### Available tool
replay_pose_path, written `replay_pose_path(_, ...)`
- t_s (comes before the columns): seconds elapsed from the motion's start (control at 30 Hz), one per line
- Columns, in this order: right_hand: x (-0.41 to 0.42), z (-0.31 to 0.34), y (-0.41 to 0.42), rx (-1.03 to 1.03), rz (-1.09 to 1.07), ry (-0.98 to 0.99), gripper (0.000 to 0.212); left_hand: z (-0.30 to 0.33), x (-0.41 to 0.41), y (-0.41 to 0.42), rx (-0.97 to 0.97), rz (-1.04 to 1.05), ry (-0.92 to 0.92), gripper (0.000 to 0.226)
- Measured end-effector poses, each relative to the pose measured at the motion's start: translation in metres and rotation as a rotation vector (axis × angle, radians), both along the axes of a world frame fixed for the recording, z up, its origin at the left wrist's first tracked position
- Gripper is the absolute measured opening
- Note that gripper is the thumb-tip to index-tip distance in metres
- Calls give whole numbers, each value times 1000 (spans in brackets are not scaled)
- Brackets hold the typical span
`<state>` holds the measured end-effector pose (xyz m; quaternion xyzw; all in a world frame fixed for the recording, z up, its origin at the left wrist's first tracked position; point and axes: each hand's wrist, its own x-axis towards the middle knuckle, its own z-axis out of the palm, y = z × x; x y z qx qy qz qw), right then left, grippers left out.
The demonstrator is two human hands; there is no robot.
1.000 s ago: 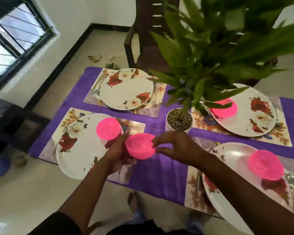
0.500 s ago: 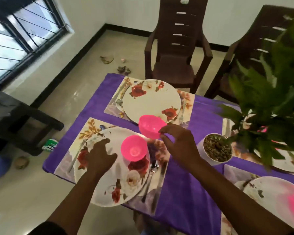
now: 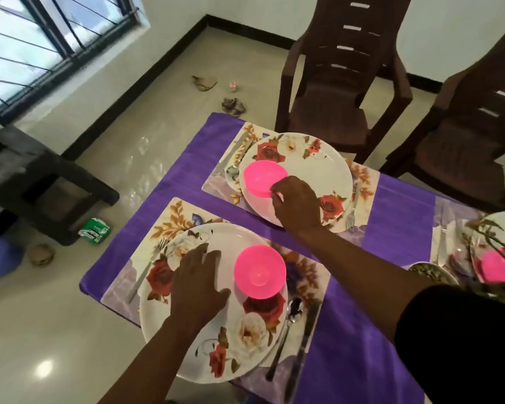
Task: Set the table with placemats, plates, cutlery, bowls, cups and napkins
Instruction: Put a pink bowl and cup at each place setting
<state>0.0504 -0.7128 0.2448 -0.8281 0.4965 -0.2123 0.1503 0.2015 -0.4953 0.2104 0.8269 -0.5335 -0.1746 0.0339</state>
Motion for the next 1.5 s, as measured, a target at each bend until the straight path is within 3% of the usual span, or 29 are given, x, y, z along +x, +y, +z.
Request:
replay_pose_path(0.43,28,-23,-27,53,-29,96,22,3,3,-6,40,24,38,94)
replay_pose_path(0.7,27,-16,-24,9,11,185,46,2,6,-10,38,25,55,93)
replay_pose_path(0.87,20,-1,-7,-17,-1,155,52,2,7,-11,45,4,83,86)
replay_pose_path(1.0,7,19,6,-129,-39,56,42,12,11,-23,-71,-42,140,80)
replay_pose_path(1.2,1,26,62,-178,117,49,38,16,-2,25,-168,156,183,69)
replay_pose_path(1.37,6,33,110,-210,343,-117,28,32,-21,85,-419,323,290,34)
replay_pose_path(1.5,17,46,159,-164,605,-161,27,46,-42,151,-473,489,226,20)
